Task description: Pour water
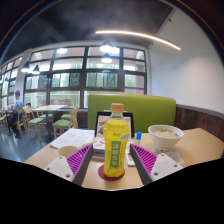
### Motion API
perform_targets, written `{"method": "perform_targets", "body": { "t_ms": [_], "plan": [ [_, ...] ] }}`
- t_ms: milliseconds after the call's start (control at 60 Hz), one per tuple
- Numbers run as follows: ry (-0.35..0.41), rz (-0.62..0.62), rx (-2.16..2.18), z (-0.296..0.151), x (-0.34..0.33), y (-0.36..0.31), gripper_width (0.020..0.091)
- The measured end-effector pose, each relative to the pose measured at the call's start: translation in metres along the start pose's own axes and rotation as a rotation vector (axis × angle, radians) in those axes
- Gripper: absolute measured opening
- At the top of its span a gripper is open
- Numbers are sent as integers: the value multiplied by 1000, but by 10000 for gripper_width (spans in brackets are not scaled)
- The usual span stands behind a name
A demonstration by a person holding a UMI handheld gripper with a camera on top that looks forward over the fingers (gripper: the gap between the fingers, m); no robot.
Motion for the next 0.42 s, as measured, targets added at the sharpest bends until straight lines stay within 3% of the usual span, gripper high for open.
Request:
{"method": "perform_targets", "body": {
  "t_ms": [217, 417],
  "plan": [
    [32, 15, 41, -35, -132, -31, 828],
    [41, -56, 111, -32, -240, -66, 824]
  ]
}}
Point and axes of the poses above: the point between the fingertips, and its own axes, seen from behind it with the camera up: y to the right, z down, x forward, the way the camera looks, the point moved 8 cm from there along -x, backward, against the way the camera looks, and after that the axes turned 3 degrees about y, right-handed, at the moved point
